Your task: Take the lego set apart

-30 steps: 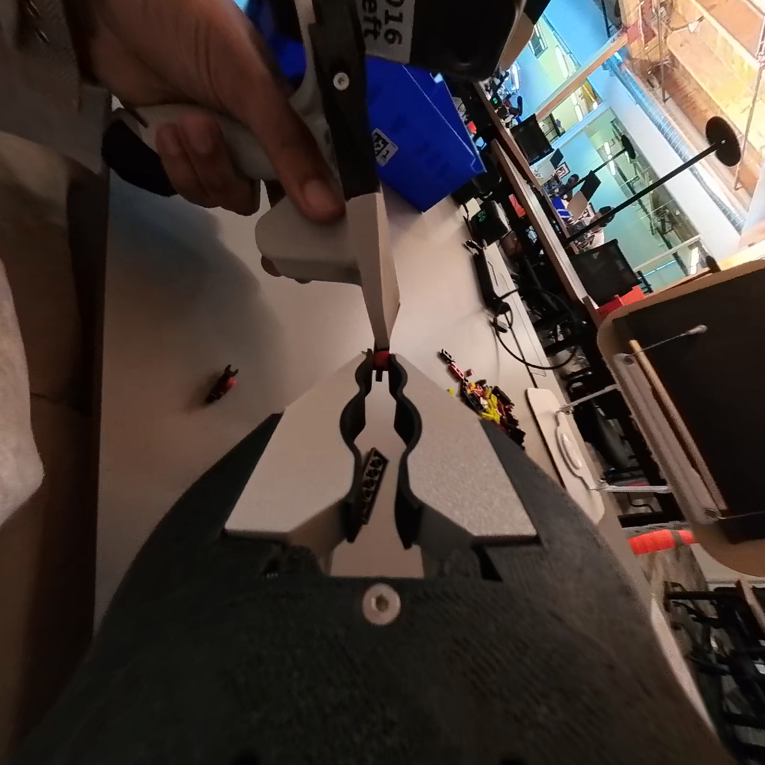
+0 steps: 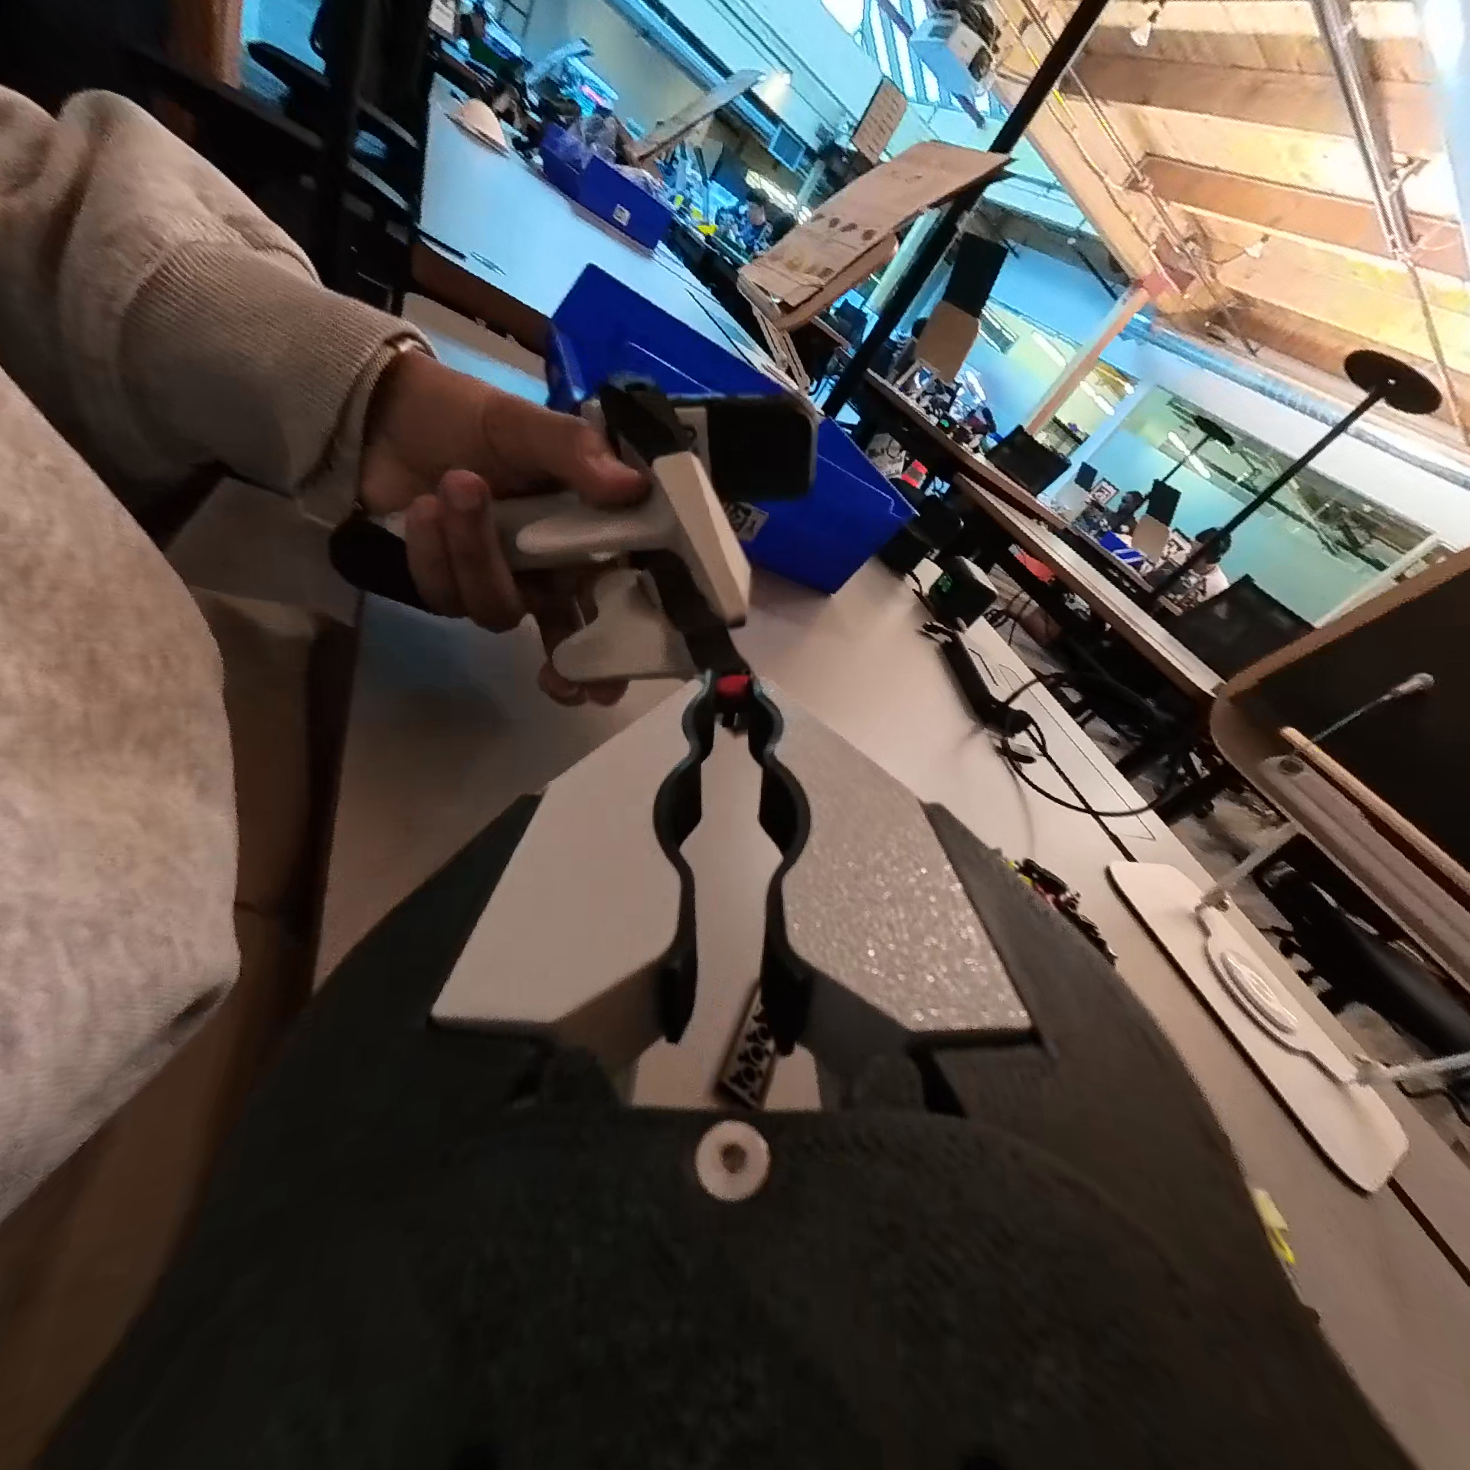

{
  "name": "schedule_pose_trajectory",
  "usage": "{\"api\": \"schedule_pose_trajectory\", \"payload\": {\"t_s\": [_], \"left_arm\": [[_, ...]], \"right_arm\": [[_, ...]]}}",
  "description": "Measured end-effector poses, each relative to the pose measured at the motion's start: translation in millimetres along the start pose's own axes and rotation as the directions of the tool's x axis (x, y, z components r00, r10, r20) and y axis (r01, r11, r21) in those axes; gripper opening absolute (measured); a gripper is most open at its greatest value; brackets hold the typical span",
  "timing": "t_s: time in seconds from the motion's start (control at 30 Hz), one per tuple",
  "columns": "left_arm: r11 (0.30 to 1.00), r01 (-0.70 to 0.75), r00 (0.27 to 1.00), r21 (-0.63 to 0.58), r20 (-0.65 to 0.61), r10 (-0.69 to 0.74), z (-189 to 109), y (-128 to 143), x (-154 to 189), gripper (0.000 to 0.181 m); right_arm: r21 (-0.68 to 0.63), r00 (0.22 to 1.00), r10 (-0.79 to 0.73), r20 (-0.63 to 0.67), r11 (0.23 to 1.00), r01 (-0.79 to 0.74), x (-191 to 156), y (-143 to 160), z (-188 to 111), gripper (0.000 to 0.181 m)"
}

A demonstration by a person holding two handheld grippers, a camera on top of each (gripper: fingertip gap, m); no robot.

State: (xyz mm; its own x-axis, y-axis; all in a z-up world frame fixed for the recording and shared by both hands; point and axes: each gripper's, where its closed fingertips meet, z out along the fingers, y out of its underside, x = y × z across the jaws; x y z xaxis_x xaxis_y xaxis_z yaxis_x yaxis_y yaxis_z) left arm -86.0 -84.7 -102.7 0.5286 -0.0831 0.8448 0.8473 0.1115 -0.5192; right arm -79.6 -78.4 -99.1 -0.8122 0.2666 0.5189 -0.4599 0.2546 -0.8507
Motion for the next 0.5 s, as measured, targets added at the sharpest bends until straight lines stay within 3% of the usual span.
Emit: {"api": "schedule_pose_trajectory", "payload": {"t_s": [0.07,0.2,0.5], "left_arm": [[0.999,0.013,0.999,-0.035,-0.029,-0.014,4.3,7.0,4.0,0.036],[0.998,0.033,0.995,-0.047,-0.089,-0.037,3.8,9.3,10.8,0.006],[0.998,-0.012,0.999,-0.057,-0.051,0.009,2.7,10.3,6.6,0.004]], "right_arm": [[0.018,1.0,-0.003,0.014,1.0,0.003,-4.2,-3.9,0.7,0.004],[0.029,0.999,-0.003,0.037,1.0,0.002,-8.1,-6.6,0.4,0.005],[-0.022,0.999,-0.018,0.033,1.0,0.019,-7.9,2.8,1.8,0.005]]}}
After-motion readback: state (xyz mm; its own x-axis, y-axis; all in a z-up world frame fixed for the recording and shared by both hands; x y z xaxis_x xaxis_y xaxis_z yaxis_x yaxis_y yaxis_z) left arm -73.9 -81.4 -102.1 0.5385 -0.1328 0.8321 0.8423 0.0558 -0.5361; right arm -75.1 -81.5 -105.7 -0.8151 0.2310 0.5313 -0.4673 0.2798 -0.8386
